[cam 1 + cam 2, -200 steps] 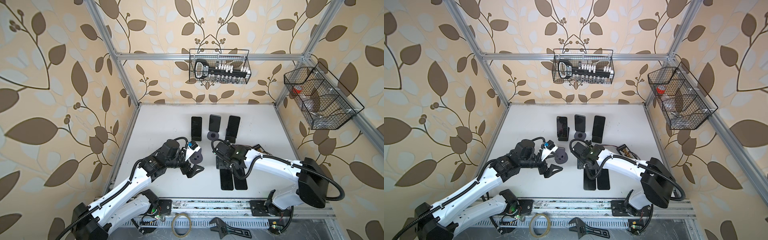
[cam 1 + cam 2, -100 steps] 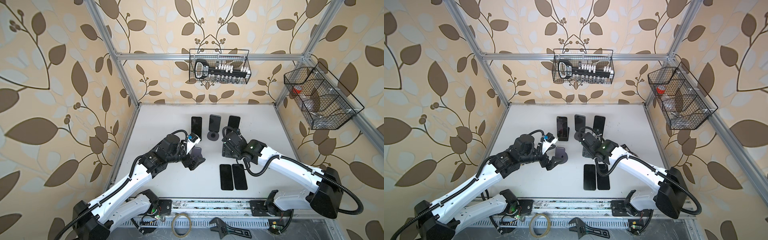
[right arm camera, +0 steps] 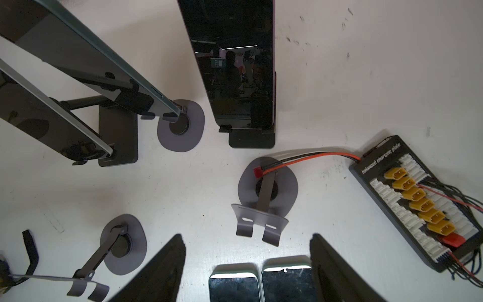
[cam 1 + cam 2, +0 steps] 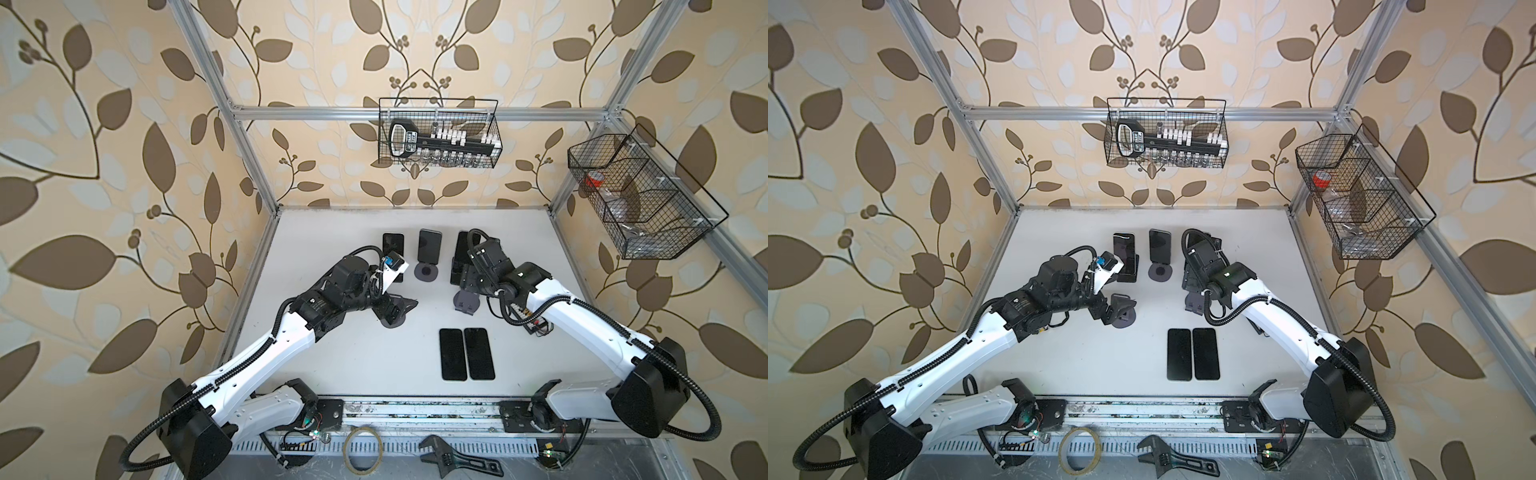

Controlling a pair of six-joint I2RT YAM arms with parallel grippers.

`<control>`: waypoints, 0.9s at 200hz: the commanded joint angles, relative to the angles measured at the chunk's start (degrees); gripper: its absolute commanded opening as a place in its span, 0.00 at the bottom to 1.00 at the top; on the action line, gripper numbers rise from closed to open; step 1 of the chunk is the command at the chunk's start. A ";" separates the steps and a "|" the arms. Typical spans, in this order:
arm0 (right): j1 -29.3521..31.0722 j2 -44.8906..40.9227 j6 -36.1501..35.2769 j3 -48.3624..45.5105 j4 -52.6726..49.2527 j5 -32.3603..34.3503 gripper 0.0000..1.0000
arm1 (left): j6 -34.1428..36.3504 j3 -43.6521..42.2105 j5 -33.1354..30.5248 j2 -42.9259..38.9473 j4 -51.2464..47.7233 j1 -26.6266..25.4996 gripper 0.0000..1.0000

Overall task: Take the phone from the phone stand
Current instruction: 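Move the right gripper to the purple-edged phone while the left arm reaches forward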

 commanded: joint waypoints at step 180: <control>-5.87 13.09 -4.76 11.35 3.70 -1.95 0.82 | 2.96 -0.11 -5.08 5.39 12.37 -0.29 0.99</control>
